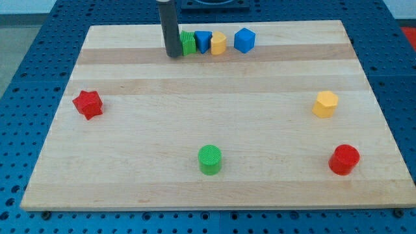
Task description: Place your arm right side of blue cube
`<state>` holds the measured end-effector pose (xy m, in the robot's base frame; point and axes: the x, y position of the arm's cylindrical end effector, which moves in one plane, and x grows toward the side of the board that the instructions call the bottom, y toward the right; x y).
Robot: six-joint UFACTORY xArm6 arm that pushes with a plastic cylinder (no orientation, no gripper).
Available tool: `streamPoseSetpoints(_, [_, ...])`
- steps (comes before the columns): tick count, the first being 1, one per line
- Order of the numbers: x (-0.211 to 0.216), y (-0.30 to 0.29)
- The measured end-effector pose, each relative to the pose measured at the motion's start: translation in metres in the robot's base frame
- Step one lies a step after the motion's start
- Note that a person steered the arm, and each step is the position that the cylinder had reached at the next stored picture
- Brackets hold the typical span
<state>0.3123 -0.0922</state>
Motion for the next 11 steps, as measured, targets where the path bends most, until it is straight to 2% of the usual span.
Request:
streamPoseSetpoints(1, [0.081, 0.000])
streamPoseSetpoints(2, [0.090, 0.000])
streamPoseSetpoints(3, [0.091, 0.040])
streamPoseSetpoints(4, [0.091, 0.145])
streamPoseSetpoints(5, [0.078, 0.178])
streamPoseSetpoints(7, [-0.007, 0.198])
streamPoseSetpoints(11, [-0.041, 0.202])
